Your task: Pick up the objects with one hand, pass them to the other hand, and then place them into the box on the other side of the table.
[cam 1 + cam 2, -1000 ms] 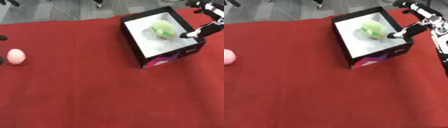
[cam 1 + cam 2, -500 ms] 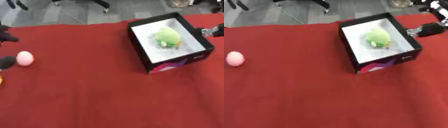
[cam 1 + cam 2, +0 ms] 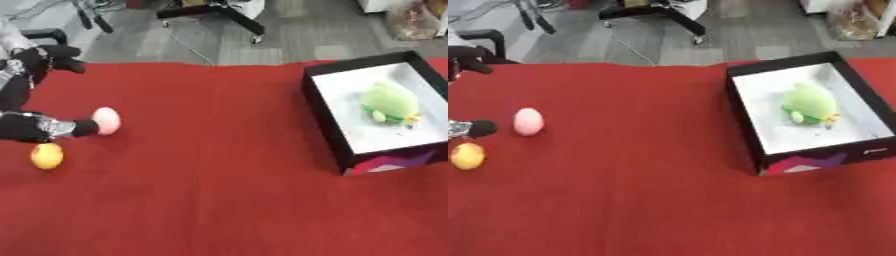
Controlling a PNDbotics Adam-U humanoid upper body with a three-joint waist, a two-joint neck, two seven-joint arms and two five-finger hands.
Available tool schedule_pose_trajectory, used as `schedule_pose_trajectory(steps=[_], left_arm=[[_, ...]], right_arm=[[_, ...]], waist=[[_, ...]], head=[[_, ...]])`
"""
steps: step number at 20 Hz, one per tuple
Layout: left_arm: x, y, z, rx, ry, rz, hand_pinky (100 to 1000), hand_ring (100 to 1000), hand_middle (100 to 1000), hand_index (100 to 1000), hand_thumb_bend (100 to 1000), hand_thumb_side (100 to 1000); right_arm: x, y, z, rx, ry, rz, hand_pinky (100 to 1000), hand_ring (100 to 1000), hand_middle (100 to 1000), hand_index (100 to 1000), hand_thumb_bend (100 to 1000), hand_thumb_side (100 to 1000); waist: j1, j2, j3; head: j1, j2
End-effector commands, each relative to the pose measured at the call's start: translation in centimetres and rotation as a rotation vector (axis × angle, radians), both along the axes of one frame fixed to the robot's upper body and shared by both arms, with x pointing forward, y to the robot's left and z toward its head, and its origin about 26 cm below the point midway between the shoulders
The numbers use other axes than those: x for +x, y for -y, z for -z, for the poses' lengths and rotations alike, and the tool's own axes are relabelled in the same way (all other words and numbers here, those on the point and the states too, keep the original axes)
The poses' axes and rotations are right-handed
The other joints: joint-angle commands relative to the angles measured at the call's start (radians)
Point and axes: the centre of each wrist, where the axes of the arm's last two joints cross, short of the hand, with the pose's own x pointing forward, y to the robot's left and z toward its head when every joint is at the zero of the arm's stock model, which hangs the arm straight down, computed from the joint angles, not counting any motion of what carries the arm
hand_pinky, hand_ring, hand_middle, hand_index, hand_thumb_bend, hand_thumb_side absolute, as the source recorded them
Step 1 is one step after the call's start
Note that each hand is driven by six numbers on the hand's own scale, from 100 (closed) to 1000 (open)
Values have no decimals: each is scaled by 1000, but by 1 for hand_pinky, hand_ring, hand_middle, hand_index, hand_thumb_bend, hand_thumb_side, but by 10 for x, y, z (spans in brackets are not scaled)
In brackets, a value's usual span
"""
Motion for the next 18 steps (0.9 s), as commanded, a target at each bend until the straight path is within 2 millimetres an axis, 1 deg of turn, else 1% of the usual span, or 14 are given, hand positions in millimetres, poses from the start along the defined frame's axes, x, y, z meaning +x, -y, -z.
schedule_pose_trajectory(steps=[1, 5, 7, 9, 12, 14, 16, 17, 18], left_arm=[[0, -18, -20, 134, -36, -18, 1000, 781, 648, 820, 842, 181], [0, -34, -24, 237, -122, -27, 1000, 793, 666, 818, 849, 157], [-1, -40, -24, 285, -161, -39, 1000, 804, 682, 817, 857, 142], [-1, -46, -24, 328, -191, -55, 1000, 808, 688, 817, 859, 145], [-2, -55, -23, 367, -217, -94, 1000, 813, 697, 816, 866, 149], [-3, -60, -22, 383, -228, -121, 1000, 817, 704, 813, 870, 139], [-3, -66, -22, 408, -234, -162, 1000, 830, 721, 804, 871, 121], [-3, -69, -22, 420, -237, -184, 1000, 835, 727, 798, 843, 156], [-3, -72, -22, 431, -237, -207, 1000, 840, 733, 797, 791, 199]], right_arm=[[-13, 4, -23, -12, 63, 3, 909, 1000, 1000, 917, 491, 203], [-17, 4, -24, -3, 72, -2, 909, 1000, 994, 914, 496, 200], [-18, 5, -24, 4, 72, -1, 908, 1000, 993, 912, 498, 198], [-19, 5, -24, 5, 70, 0, 908, 1000, 991, 911, 496, 200], [-19, 7, -22, 1, 64, 6, 907, 1000, 991, 910, 502, 202], [-19, 7, -21, -2, 61, 11, 907, 1000, 990, 909, 505, 202], [-19, 8, -21, -2, 60, 15, 907, 1000, 990, 909, 518, 200], [-19, 9, -21, -1, 59, 17, 907, 1000, 991, 908, 518, 199], [-19, 9, -21, 0, 59, 18, 907, 1000, 991, 908, 520, 199]], waist=[[-8, -23, -1], [-8, -21, -3], [-9, -21, -3], [-11, -22, -2], [-13, -21, -2], [-14, -20, -1], [-14, -19, -1], [-14, -18, 0], [-14, -18, 0]], head=[[4, 7], [-9, 18], [-29, 30], [-51, 39], [-71, 40], [-72, 37], [-60, 31], [-51, 27], [-43, 23]])
